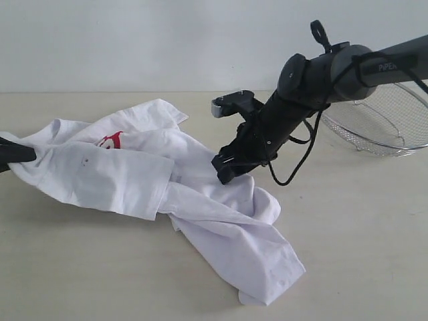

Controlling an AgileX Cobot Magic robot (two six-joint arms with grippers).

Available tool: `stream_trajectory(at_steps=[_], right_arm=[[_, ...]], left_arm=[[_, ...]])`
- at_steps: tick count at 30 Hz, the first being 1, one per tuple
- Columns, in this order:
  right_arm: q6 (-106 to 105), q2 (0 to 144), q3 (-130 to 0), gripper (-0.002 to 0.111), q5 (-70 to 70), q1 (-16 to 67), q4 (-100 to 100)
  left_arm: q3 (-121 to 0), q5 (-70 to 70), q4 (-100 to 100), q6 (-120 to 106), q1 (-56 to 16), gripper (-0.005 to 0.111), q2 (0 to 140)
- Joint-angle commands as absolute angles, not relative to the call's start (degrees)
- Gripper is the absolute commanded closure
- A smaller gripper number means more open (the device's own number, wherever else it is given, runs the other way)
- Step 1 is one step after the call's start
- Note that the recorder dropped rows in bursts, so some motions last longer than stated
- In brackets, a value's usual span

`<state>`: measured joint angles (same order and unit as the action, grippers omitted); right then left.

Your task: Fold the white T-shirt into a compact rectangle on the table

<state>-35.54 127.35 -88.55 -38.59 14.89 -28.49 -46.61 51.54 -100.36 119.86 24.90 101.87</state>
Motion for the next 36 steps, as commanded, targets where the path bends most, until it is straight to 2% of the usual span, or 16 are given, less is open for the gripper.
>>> stream_trajectory(at_steps=[1,6,8,10,12,13,20,25,36], right_arm=[[-31.1,126.8,-88.7,0.052,-43.4,14.8,-23.9],[-28.8,126.8,-88.7,0.052,-50.9,14.9,-23.9],[-28.5,126.8,-88.7,0.057,-54.5,14.9,-23.6],[-28.3,126.8,-88.7,0.071,-57.1,14.9,-22.5],[-28.2,126.8,-88.7,0.093,-58.6,14.9,-20.0],[-27.2,126.8,-88.7,0.109,-59.5,14.9,-18.3],[-15.8,126.8,-88.6,0.109,-70.0,14.8,-2.4],[-12.3,125.9,-87.9,0.109,-70.0,14.3,1.7],[-6.4,116.8,-73.0,0.109,-70.0,7.0,9.4]], left_arm=[[-47.0,50.9,-99.9,120.2,24.8,0.102,101.7],[-48.3,50.7,-99.9,120.2,24.8,0.102,101.7],[-49.5,50.7,-99.9,120.2,24.8,0.102,101.7],[-50.6,50.7,-99.9,120.2,24.8,0.102,101.7],[-51.6,50.7,-99.9,120.2,24.8,0.102,101.8],[-51.9,50.7,-99.9,120.2,24.8,0.102,101.9],[-52.7,50.6,-99.9,120.2,24.8,0.102,106.5],[-54.3,52.8,-99.9,120.2,24.8,0.102,111.1],[-55.9,59.3,-99.9,120.2,26.1,0.102,113.4]])
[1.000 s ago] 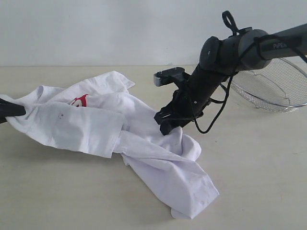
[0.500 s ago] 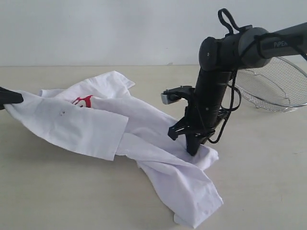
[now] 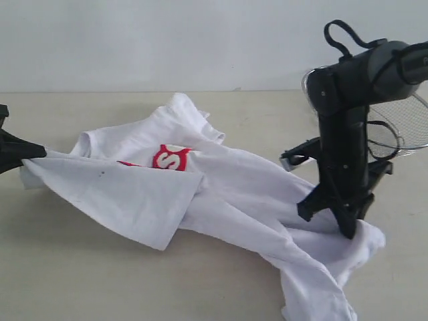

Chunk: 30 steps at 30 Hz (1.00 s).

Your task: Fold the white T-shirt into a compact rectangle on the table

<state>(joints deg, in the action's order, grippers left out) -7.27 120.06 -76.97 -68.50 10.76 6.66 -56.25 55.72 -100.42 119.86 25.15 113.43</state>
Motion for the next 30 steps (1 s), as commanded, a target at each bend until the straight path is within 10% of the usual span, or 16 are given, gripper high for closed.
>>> stream_trajectory(at_steps=[1,30], right_arm=[[-6.3,116.3,-72.4,0.109,-69.9,6.2,9.4],[-12.9,113.8,-72.3,0.105,-64.7,-4.1,1.3]], left_arm=[[-55.5,60.0,-99.9,120.2,26.4,0.102,113.4],[-43.0,66.9,-99.9,119.9,38.1,0.102,108.5]])
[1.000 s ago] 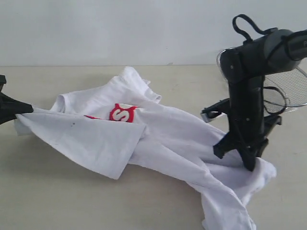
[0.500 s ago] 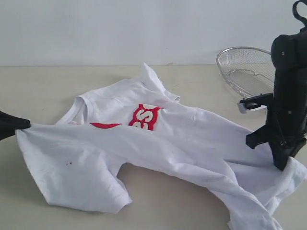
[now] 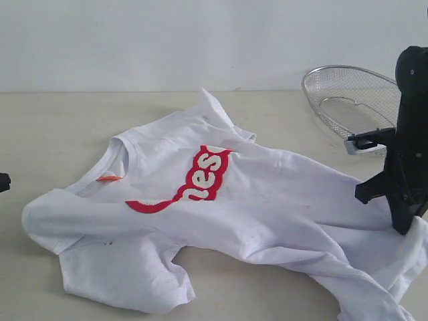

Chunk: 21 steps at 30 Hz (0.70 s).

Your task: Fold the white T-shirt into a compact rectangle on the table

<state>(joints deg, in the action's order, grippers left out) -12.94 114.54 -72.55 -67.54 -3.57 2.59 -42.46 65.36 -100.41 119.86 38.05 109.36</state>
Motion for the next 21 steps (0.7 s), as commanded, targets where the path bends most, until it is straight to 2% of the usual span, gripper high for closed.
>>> stream_trajectory(at_steps=[1,3,4,6,8,10,12,14,16,18,20,21], right_arm=[[-12.2,113.8,-72.3,0.100,-64.5,-4.1,1.0],[-11.9,113.8,-72.3,0.078,-64.2,-4.1,0.7],[-10.2,113.8,-73.0,0.060,-64.5,-4.1,0.6],[-7.2,113.8,-74.5,0.037,-66.5,-4.0,0.8],[-5.0,113.8,-76.6,0.029,-69.0,-4.0,1.9],[-2.3,113.8,-79.0,0.032,-70.0,-4.0,3.5],[-1.4,113.8,-82.1,0.045,-70.0,-4.0,4.0],[-2.2,113.7,-84.9,0.063,-70.0,-4.0,2.8],[-4.7,113.7,-87.8,0.085,-70.0,-4.0,-1.5],[-11.8,113.7,-90.6,0.109,-70.0,-4.0,-10.1],[-18.3,113.7,-93.0,0.108,-70.0,-4.0,-18.8],[-21.1,113.7,-94.0,0.109,-70.0,-4.0,-22.3]], left_arm=[[-43.9,69.2,-99.9,119.6,38.1,0.102,108.5],[-45.7,70.0,-98.2,117.4,37.1,0.101,108.1],[-46.7,70.0,-97.9,116.3,35.2,0.096,107.6],[-47.7,70.0,-97.9,115.5,32.0,0.085,107.6],[-49.0,70.0,-97.9,114.8,28.8,0.072,108.0],[-50.3,70.0,-97.8,114.8,25.2,0.056,108.1],[-51.5,70.0,-97.7,114.8,22.1,0.042,108.1],[-52.2,69.9,-97.1,114.8,19.6,0.042,108.1],[-52.9,70.0,-96.8,114.8,17.6,0.051,108.1],[-53.2,70.0,-97.3,114.8,15.7,0.071,108.1],[-53.4,70.0,-98.8,113.2,14.0,0.096,108.1],[-53.4,70.0,-99.8,111.3,13.0,0.101,108.1]])
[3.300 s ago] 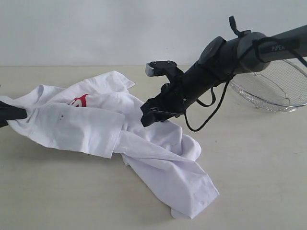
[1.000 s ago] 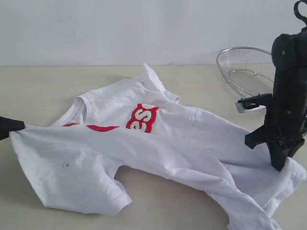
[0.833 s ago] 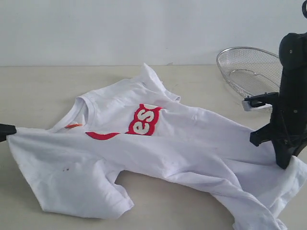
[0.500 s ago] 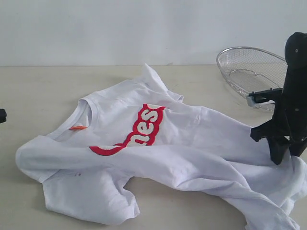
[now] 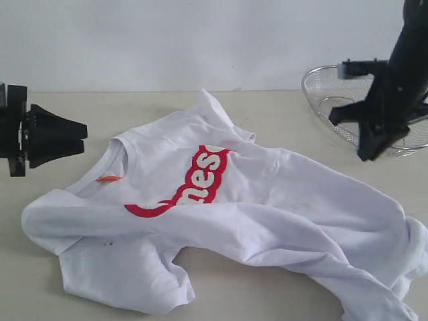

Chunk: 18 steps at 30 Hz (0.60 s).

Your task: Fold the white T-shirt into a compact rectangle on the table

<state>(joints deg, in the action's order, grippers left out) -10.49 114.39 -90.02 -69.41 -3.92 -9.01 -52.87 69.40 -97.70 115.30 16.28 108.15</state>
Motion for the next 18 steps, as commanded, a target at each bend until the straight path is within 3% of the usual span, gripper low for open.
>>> stream_trajectory(at_steps=[1,10,18], right_arm=[[-24.3,113.7,-94.8,0.109,-69.2,-3.8,-25.4],[-32.1,120.9,-108.8,0.109,-61.9,4.0,-29.1],[-32.3,135.4,-126.9,0.109,-63.0,8.6,-28.2]], left_arm=[[-53.4,70.0,-99.9,110.9,12.2,0.102,107.9],[-50.6,70.0,-99.9,113.5,-0.5,0.102,106.5],[-49.4,60.2,-99.9,118.0,-3.2,0.102,106.5]])
